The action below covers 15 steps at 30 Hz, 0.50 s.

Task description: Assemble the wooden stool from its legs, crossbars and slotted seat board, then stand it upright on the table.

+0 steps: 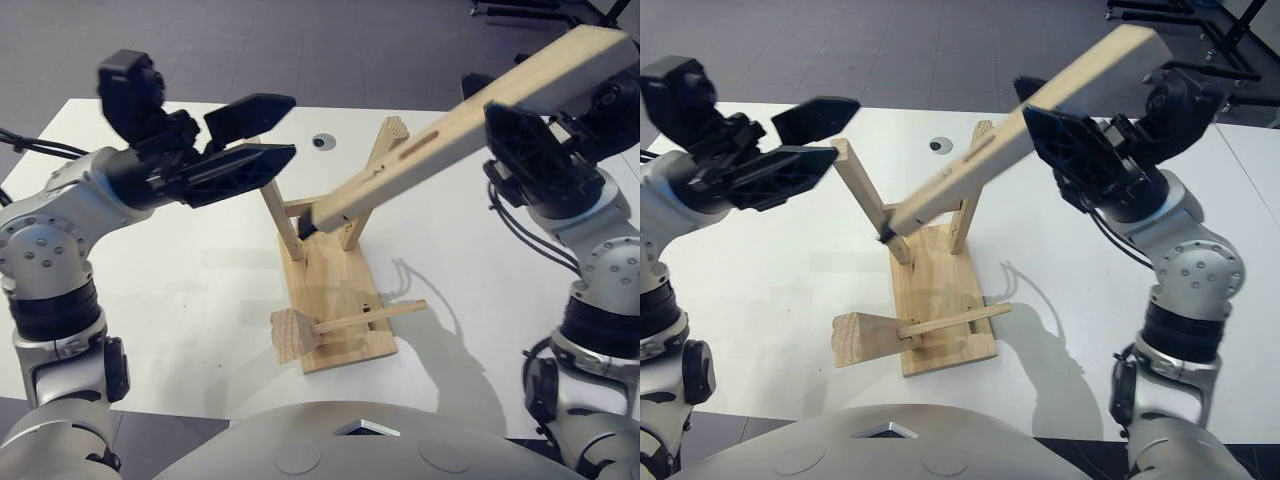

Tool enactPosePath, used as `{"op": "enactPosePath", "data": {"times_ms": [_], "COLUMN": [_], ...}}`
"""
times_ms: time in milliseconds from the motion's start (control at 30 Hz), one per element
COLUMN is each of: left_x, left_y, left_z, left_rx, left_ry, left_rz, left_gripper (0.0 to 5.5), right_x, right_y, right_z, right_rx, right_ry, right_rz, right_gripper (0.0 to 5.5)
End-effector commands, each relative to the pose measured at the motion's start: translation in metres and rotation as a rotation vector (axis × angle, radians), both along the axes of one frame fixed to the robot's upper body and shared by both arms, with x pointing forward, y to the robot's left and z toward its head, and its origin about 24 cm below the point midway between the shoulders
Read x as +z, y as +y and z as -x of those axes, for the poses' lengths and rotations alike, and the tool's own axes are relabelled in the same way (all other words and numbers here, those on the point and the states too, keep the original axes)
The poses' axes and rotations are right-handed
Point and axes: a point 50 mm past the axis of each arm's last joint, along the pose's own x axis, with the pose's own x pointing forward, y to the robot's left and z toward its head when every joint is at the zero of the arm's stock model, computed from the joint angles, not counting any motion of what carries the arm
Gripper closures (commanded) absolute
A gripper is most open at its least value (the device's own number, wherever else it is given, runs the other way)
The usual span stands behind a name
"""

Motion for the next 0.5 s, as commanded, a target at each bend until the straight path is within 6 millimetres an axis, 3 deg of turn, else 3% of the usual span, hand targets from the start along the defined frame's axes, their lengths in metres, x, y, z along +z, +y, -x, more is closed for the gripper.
{"op": "enactPosePath", "data": {"times_ms": [33, 133, 300, 500], "left_x": [0.008, 0.007, -0.003, -0.025], "left_y": [0.008, 0.008, -0.006, -0.031], "left_z": [0.023, 0.039, 0.064, 0.093], "left_rx": [-0.005, -0.006, -0.015, -0.053], "left_ry": [-0.025, -0.021, 0.009, 0.095], "left_rz": [-0.015, -0.05, -0.12, -0.155], "left_gripper": [0.49, 0.1, 0.1, 0.1], "right_x": [-0.009, -0.015, -0.031, -0.025], "right_y": [-0.026, -0.039, -0.059, -0.063], "right_z": [0.008, 0.011, 0.006, -0.009], "right_rx": [-0.059, -0.11, -0.208, -0.177], "right_ry": [0.037, 0.058, 0.137, 0.164], "right_rz": [0.132, 0.129, 0.147, 0.204], "right_gripper": [3.41, 3.41, 3.41, 3.41]}}
